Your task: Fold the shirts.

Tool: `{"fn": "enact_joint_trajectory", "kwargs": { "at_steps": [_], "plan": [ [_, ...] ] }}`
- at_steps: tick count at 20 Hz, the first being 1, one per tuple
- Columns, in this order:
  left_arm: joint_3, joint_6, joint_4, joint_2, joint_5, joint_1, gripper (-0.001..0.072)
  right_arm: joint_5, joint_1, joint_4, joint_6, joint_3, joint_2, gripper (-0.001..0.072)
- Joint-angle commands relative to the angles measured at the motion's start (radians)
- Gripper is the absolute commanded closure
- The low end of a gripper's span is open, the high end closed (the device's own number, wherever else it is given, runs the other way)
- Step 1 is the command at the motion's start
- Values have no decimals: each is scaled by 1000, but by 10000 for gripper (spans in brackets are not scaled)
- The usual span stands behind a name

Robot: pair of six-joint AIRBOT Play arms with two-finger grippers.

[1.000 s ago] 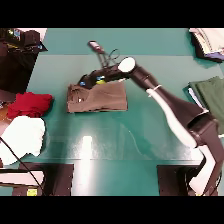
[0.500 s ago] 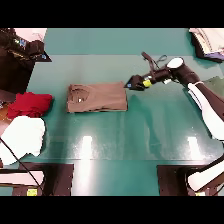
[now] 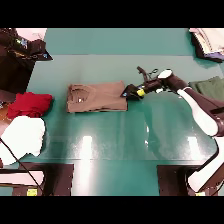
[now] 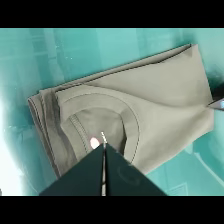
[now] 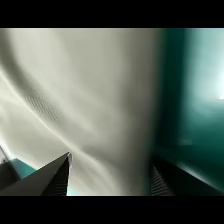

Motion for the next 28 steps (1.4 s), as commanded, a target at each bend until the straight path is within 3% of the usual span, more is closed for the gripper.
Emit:
{"fn": "enact_joint_trajectory", "kwargs": {
  "at_steps": [1, 3, 6, 11, 13, 19, 21, 28],
  "plan": [
    [0, 0, -2, -1, 2, 0, 683, -21, 82, 62, 28, 125, -108, 160],
    [0, 0, -8, -1, -4, 0, 683, -35, 110, 159, 25, 186, -157, 172],
    [0, 0, -30, -1, -6, -3, 684, -30, 129, 156, -12, 259, -187, 695],
    [0, 3, -29, -1, -6, -93, 684, -18, 60, 141, -41, 311, -114, 694],
    [0, 36, -29, -1, -4, -154, 684, -15, -14, 24, -26, 311, -24, 694],
    [0, 37, -29, -1, 56, -291, 683, 42, -360, -378, 126, 311, 245, 693],
    [0, 36, -29, -1, 93, -324, 684, 50, -487, -460, 134, 311, 289, 693],
    [0, 35, -30, -1, 154, -402, 683, -36, -826, -464, 131, 311, 302, 694]
  ]
}}
